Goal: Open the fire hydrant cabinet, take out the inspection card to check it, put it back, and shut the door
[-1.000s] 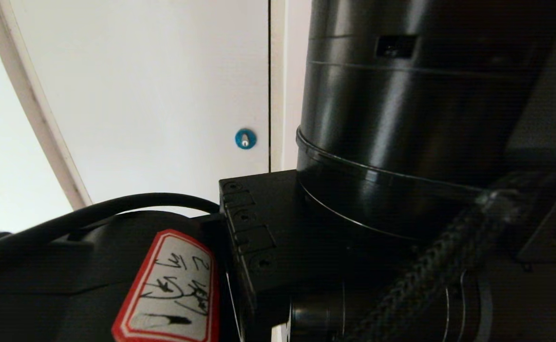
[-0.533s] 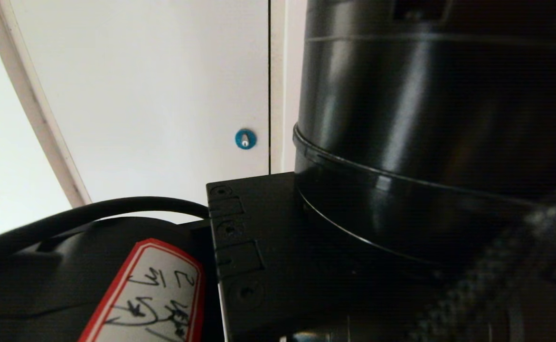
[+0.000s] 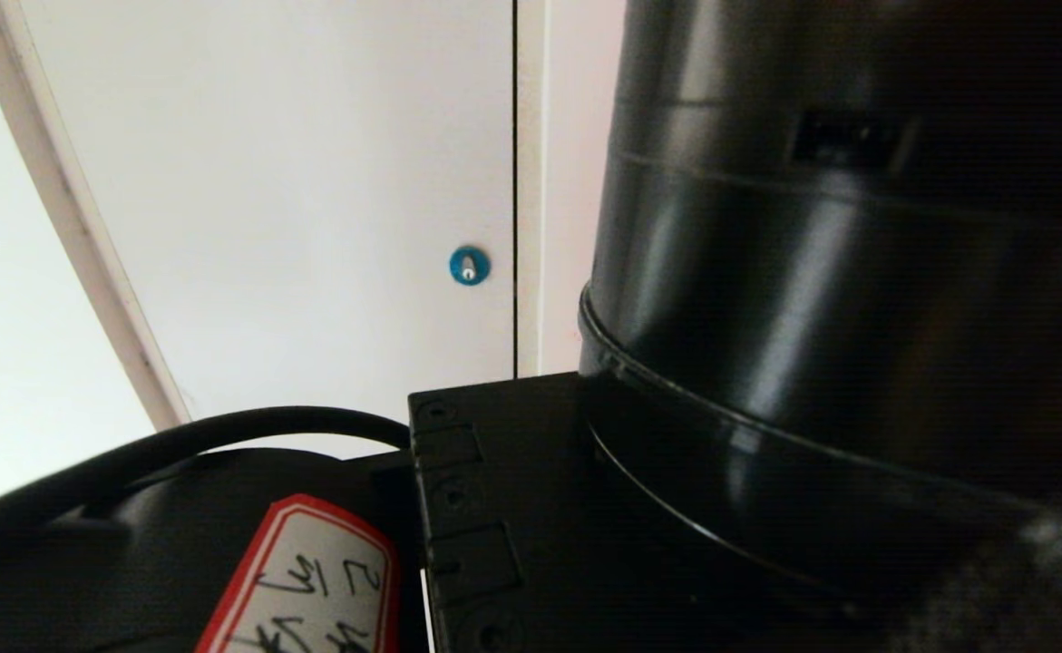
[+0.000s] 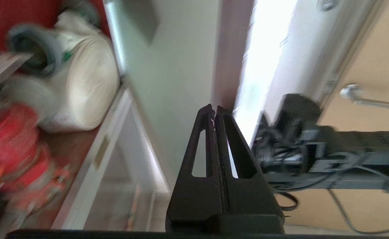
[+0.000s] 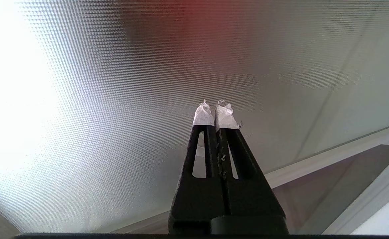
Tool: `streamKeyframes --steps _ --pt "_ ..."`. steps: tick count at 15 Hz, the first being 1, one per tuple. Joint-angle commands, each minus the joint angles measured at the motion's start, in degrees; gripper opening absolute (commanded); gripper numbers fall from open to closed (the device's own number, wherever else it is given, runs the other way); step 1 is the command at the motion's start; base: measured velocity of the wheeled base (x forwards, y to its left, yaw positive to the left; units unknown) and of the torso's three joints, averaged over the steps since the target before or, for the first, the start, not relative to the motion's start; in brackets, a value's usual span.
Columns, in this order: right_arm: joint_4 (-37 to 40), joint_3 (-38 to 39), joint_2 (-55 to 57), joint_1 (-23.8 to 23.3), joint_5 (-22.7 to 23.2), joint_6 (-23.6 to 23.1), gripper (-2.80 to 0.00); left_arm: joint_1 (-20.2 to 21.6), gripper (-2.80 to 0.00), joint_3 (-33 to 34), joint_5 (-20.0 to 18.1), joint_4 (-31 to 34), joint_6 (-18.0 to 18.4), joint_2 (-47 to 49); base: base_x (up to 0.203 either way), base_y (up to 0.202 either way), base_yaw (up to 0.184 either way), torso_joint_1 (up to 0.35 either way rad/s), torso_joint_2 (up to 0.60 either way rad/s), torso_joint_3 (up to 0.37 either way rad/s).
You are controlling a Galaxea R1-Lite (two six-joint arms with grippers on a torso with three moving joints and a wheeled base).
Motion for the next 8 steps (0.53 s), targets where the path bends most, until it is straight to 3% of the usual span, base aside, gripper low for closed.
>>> streamKeyframes --steps 1,4,8 --pt "-0.02 0.26 0.09 0.03 0.02 0.04 -2.80 1.94 -2.80 1.15 0.86 -0.18 -0.12 -0.13 0.000 0.000 0.000 0.000 0.00 0.000" --pt "-0.02 0.26 0.09 0.03 0.02 0.05 -2.80 6.54 -2.80 3.78 0.98 -0.19 -0.27 -1.03 0.000 0.000 0.000 0.000 0.00 0.000" --pt "-0.02 0.26 0.09 0.03 0.02 -0.02 -2.80 13.54 -2.80 12.67 0.95 -0.21 0.04 -6.26 0.000 0.000 0.000 0.000 0.00 0.000"
